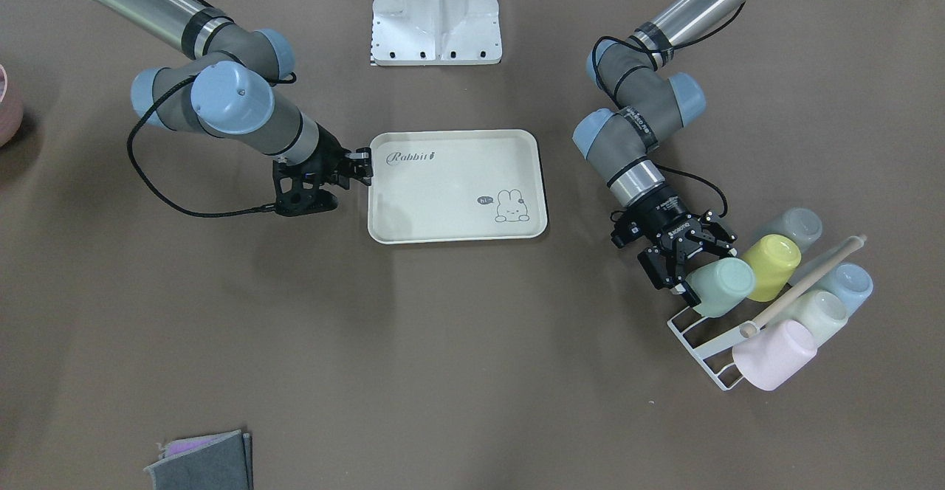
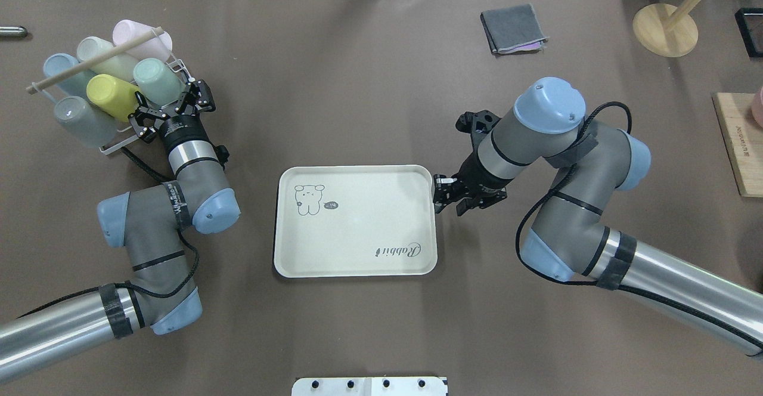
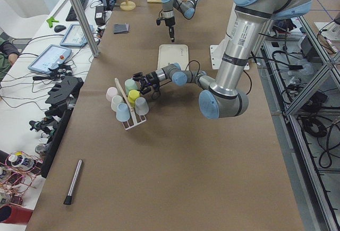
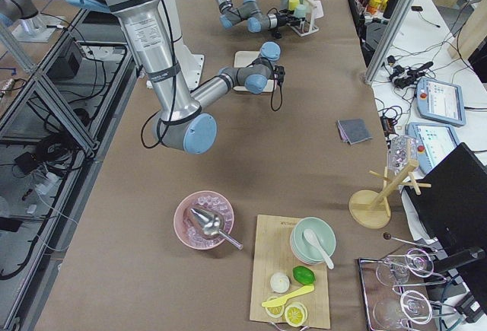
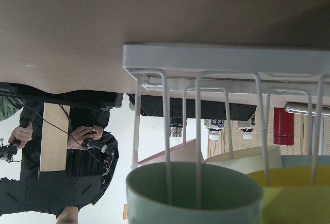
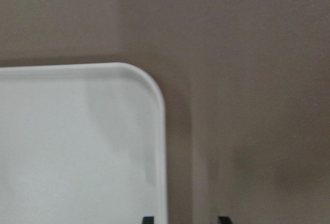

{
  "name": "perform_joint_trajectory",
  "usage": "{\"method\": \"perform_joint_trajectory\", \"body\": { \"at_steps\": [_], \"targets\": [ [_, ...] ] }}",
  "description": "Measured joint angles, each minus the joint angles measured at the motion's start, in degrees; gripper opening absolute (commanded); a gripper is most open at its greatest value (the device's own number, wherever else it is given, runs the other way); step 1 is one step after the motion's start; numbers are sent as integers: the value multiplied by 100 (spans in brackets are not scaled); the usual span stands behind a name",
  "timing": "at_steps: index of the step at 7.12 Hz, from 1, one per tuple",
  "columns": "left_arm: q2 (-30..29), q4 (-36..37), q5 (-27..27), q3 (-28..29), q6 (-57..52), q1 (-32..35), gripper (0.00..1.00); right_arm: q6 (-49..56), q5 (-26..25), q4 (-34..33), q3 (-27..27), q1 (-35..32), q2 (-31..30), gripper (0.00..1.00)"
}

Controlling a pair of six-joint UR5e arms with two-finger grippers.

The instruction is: Pick up and place green cup on tray

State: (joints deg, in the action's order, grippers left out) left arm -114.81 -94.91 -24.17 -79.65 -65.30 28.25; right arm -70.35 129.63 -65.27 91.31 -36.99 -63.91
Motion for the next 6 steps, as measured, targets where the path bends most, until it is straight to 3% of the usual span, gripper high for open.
{"method": "perform_joint_trajectory", "body": {
  "at_steps": [2, 4, 5, 6],
  "targets": [
    [-17, -26, 0, 88, 0, 29, 97, 542, -6, -546, 465, -666, -558, 100],
    [-83, -26, 6, 207, -11, 52, 95, 2128, 45, -1002, 958, -1756, -1663, 100],
    [-124, -22, 8, 281, -20, 55, 68, 3015, 56, -1224, 1135, -2249, -2193, 100],
    [-151, -21, 17, 326, -24, 57, 53, 4040, 67, -1524, 1198, -2797, -2661, 100]
  ]
}}
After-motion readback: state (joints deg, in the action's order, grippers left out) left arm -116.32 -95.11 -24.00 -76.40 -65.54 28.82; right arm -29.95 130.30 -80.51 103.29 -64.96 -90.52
